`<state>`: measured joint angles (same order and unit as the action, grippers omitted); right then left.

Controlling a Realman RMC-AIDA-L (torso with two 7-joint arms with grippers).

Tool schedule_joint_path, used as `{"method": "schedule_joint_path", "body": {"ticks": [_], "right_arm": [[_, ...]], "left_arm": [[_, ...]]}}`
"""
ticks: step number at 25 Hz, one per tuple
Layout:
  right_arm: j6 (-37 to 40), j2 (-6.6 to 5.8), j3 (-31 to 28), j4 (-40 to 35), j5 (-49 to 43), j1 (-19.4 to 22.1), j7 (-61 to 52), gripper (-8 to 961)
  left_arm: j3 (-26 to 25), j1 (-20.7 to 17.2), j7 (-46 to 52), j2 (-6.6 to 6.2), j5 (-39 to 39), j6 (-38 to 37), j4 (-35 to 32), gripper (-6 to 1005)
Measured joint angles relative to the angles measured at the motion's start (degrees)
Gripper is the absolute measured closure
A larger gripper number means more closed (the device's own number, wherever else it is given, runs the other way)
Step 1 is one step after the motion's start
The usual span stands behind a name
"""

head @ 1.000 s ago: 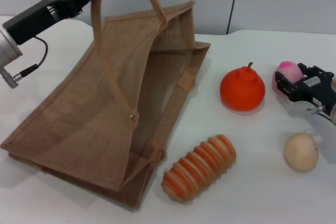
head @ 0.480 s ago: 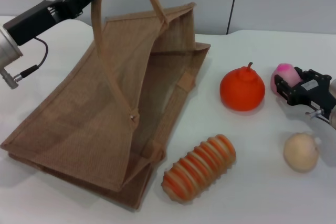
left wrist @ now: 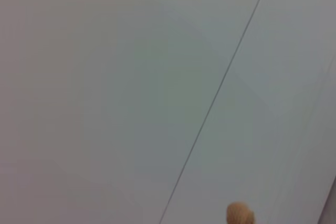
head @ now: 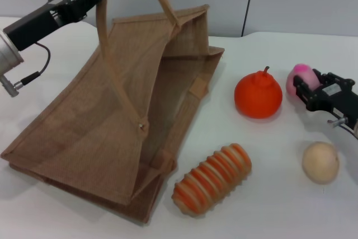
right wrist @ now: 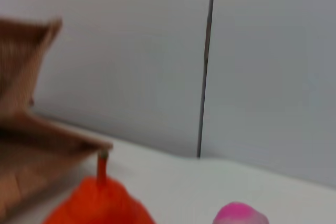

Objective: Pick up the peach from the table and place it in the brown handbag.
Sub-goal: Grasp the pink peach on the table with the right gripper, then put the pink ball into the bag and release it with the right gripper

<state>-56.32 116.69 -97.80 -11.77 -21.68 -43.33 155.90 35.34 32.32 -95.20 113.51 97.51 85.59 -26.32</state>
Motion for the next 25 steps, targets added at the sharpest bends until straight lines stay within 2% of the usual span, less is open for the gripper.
{"method": "schedule_joint_path", "body": {"ticks": [3, 4, 10, 13, 14, 18, 25], "right_arm": [[-7.4, -0.20, -0.6, 0.1, 0.5, 2.0, -0.5, 523], [-7.4, -0.20, -0.6, 0.1, 0.5, 2.0, -0.5, 531], [-18.3, -0.33, -0.3, 0.1, 0.3, 3.0, -0.5, 570], [-23.8, -0.34, 2.7, 0.2, -0.2, 2.9, -0.6, 583], [-25.8, -0.30, 6.0, 0.4, -0.6, 2.1, -0.6, 583], [-25.6, 0.06, 9.5, 2.0, -5.1, -0.6, -1.4, 583], [-19.8, 0.61, 9.8, 5.2, -12.9, -3.9, -4.6, 583]], "left_arm": [[0.0, 0.3, -0.4, -0.74, 0.0, 0.0, 1.5, 855], [0.0, 0.3, -0.5, -0.78, 0.0, 0.0, 1.6, 855], [-0.1, 0.5, -0.6, -0.84, 0.1, 0.2, 1.7, 853], [0.1, 1.0, -0.5, -0.84, 0.0, 0.5, 1.8, 852], [0.2, 1.1, -0.4, -0.85, 0.0, 0.7, 1.8, 852], [0.2, 1.8, -0.1, -0.85, 0.0, 2.1, 1.8, 851], [0.5, 3.7, 1.4, -0.78, -0.3, 5.5, 1.9, 849]]}}
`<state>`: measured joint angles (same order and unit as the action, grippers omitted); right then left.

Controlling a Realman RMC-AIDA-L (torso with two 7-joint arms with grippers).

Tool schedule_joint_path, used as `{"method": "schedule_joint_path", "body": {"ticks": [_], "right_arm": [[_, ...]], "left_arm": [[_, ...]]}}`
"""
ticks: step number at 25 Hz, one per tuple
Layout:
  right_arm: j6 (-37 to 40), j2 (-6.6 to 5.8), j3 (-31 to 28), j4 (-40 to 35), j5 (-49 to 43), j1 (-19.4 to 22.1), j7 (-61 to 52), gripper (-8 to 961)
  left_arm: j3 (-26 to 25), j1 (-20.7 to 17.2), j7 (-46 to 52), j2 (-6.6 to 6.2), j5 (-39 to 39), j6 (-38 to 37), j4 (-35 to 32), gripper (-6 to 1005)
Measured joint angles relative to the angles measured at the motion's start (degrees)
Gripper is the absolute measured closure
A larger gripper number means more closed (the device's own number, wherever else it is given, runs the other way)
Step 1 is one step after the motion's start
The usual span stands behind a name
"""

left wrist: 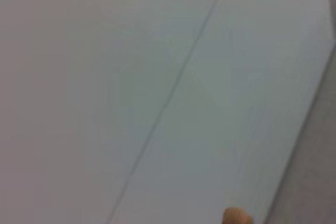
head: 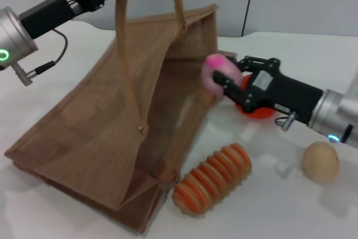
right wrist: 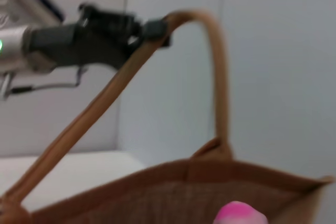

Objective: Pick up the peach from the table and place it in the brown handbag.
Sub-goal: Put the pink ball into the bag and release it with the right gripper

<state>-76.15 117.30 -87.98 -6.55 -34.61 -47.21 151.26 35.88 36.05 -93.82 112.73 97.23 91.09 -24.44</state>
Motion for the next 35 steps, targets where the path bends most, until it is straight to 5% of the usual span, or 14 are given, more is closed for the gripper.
{"method": "schedule_joint_path", "body": {"ticks": [10, 20, 24, 27, 35], "right_arm": [[8.3, 0.53, 2.8, 7.5, -8.9, -1.6, -6.6, 588], [24.5, 0.75, 21.9, 21.3, -7.7, -1.8, -13.4, 589], [35.3, 0.49, 33.8, 26.5, 0.7, -1.7, -13.5, 592], [36.8, 0.27, 37.3, 27.4, 4.7, -1.7, -12.7, 595], [35.8, 0.18, 37.3, 27.7, 5.3, -0.9, -12.3, 527]], "left_arm": [[0.0, 0.7, 1.5, 0.20, 0.3, 4.7, 0.0, 847], [-0.5, 1.5, 2.3, 0.13, 0.5, 7.6, 0.0, 844], [-0.5, 1.5, 2.3, 0.07, 0.5, 7.6, 0.0, 843], [-0.6, 1.3, 2.3, 0.02, 0.5, 7.4, 0.0, 842], [-0.7, 0.7, 2.3, -0.06, 0.6, 6.2, 0.0, 840]]}}
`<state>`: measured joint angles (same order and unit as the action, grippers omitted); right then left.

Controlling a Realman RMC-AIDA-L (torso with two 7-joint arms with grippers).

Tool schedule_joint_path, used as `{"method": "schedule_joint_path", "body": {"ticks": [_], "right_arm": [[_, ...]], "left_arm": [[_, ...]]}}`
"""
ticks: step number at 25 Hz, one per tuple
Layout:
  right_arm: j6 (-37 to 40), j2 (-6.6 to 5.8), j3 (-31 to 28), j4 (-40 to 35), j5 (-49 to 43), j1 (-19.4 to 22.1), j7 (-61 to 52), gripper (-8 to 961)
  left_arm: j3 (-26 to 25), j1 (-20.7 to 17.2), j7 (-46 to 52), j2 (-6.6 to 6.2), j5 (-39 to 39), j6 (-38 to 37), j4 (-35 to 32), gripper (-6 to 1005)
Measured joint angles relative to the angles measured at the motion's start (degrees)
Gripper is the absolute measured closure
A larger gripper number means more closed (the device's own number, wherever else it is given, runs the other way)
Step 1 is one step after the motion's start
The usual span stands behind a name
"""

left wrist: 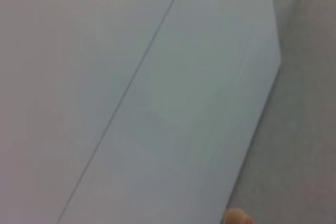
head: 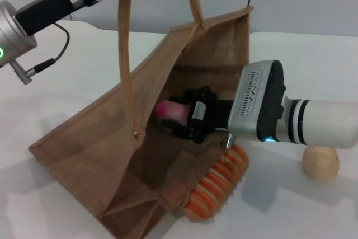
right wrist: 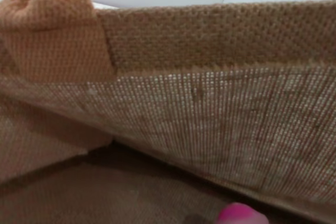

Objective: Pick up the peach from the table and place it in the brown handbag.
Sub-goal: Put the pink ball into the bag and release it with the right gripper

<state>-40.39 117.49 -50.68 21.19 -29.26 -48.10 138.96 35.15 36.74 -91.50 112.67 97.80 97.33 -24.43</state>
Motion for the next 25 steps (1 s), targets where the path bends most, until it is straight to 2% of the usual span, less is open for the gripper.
{"method": "schedule_joint_path", "body": {"ticks": [4, 7, 12, 18, 23, 24, 25], "right_arm": [[-2.6, -0.46, -0.7, 0.0, 4.7, 2.2, 0.9, 493], [-5.4, -0.90, -0.8, -0.8, 9.2, 4.1, 3.2, 285], [-11.7, -1.33, -5.5, -3.8, 11.2, 7.2, 5.1, 125], [-27.4, -1.38, -16.4, -15.5, 11.2, 8.6, 7.0, 125], [-33.0, -1.38, -27.9, -21.3, 11.3, 10.2, 8.5, 125], [-33.9, -1.29, -31.6, -21.7, 11.3, 11.3, 8.8, 125], [-33.9, -1.29, -31.6, -21.7, 11.3, 11.3, 8.8, 125]], "left_arm": [[-0.4, -0.7, -0.2, 0.00, 0.0, -1.6, 0.1, 839], [-2.1, -1.4, -0.6, 0.00, 0.0, -2.1, 0.6, 838], [-4.5, -2.5, -1.0, -0.15, -0.1, -3.2, 0.8, 837], [-4.7, -2.7, -2.0, -0.18, -0.1, -7.8, 2.1, 835], [-4.8, -2.5, -4.4, -0.17, 0.0, -12.3, 3.6, 834], [-5.3, -2.5, -6.1, 0.13, 0.0, -15.7, 3.7, 834], [-5.3, -2.5, -6.1, 0.13, 0.0, -15.7, 3.7, 834]]}}
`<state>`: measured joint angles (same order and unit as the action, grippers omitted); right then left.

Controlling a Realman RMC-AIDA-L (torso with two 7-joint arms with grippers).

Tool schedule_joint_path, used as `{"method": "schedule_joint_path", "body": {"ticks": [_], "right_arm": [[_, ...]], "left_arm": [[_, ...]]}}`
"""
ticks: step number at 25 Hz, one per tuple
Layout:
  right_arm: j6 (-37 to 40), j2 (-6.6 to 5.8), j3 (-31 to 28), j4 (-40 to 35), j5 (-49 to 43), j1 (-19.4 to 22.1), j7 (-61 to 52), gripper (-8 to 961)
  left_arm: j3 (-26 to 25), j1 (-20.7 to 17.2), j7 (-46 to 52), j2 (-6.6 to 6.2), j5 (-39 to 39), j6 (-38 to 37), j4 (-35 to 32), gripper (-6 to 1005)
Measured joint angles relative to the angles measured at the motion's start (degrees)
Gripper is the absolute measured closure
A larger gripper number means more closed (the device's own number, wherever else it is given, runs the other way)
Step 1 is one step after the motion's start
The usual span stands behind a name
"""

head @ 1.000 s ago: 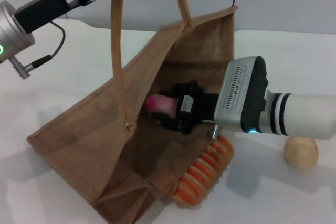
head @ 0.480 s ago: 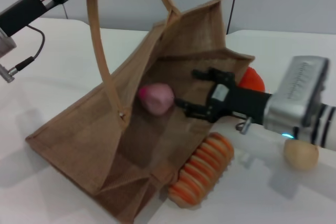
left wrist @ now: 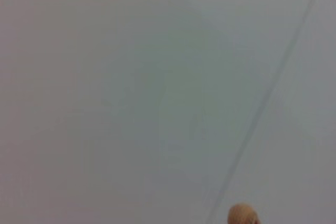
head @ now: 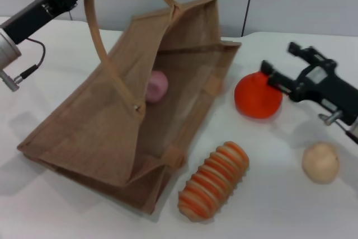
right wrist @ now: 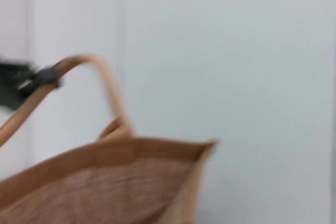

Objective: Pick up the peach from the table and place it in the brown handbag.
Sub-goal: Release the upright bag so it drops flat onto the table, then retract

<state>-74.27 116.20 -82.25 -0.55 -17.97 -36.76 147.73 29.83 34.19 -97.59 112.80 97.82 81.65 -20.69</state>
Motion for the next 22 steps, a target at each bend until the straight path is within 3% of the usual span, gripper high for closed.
{"method": "schedule_joint_path", "body": {"ticks": [2, 6, 13, 17, 20, 22], "right_arm": [[-2.0, 0.22, -5.1, -0.2, 0.0, 1.6, 1.0, 124], [-3.1, 0.38, -8.7, -0.6, 0.1, 2.5, 1.9, 124], [-3.4, 0.43, -14.3, -2.9, 0.1, 2.6, 2.1, 124], [-3.5, 0.44, -16.5, -3.8, 0.1, 2.6, 2.1, 125], [-3.5, 0.43, -18.9, -4.8, 0.1, 2.6, 3.2, 126], [-3.5, 0.47, -20.5, -5.5, 0.1, 2.6, 4.9, 127]], "left_arm": [[-0.3, 0.1, -3.1, 0.32, 0.0, -2.2, 1.2, 833], [-1.4, 0.3, -8.7, 0.47, 0.0, -2.9, 3.2, 832], [-2.1, 0.7, -18.4, 1.23, 0.0, -2.9, 5.7, 549], [-2.3, 0.6, -23.6, 2.39, 0.1, -3.0, 5.9, 388], [-4.8, 0.3, -32.1, 3.62, 1.0, -3.4, 7.6, 385], [-5.6, 0.3, -34.6, 3.63, 1.8, -3.5, 9.2, 383]]}}
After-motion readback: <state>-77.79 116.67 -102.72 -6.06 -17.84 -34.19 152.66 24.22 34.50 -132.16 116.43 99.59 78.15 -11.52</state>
